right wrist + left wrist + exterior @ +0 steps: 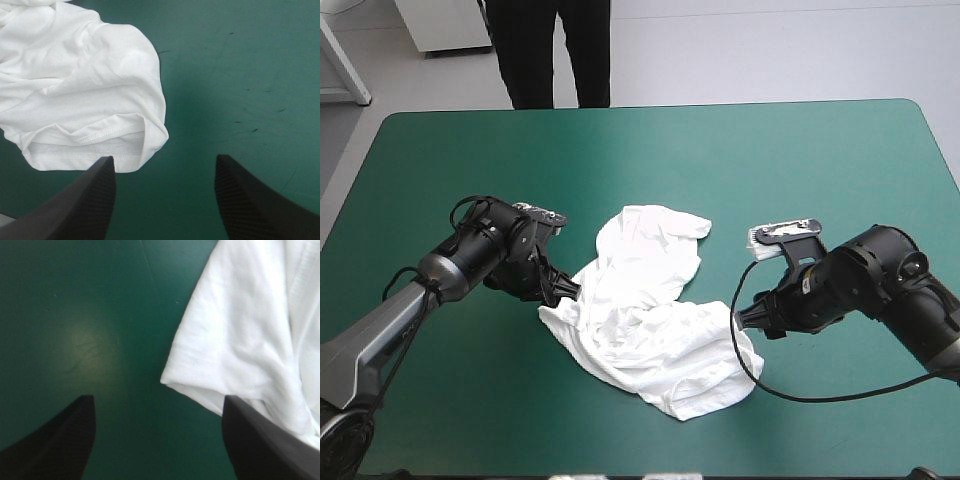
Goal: Fold the cloth
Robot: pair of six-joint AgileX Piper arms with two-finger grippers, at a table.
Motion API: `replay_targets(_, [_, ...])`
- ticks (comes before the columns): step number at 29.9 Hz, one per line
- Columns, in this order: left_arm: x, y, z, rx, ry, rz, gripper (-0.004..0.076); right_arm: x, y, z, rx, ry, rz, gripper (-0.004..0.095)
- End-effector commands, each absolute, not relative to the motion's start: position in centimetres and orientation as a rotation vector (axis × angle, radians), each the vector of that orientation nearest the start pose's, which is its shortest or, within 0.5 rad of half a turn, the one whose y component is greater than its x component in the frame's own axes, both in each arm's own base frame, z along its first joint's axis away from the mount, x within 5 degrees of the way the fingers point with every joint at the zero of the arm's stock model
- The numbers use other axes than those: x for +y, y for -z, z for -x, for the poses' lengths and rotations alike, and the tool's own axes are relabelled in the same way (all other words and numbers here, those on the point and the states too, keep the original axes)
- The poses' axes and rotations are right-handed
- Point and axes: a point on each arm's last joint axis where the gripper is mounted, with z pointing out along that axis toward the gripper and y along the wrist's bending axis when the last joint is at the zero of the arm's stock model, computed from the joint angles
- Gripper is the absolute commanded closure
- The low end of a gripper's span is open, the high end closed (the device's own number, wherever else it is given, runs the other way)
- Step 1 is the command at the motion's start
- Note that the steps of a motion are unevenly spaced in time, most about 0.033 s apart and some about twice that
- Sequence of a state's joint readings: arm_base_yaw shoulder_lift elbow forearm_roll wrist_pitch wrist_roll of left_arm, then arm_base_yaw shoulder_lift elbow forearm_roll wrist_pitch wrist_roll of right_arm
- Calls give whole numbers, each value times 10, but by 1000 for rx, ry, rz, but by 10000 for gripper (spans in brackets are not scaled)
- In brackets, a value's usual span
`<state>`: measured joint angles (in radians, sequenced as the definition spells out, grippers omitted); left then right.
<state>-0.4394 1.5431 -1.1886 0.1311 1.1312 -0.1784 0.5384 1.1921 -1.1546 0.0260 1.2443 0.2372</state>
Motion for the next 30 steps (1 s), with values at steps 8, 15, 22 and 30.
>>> replay_targets(8, [-117, -237, -293, 2932, -19, -436, 211, 107, -362, -179, 2716, -237, 401, 355])
replay_targets(15, [-120, -207, -296, 2996, -10, -465, 316, 107, -362, -180, 2716, -234, 395, 355])
replay_targets(22, [-125, -206, -296, 2985, 72, -503, 727, 107, -358, -180, 2733, -232, 371, 354])
replay_targets(30, [-125, -206, -295, 2996, 72, -491, 734, 112, -320, -173, 2815, -203, 405, 354])
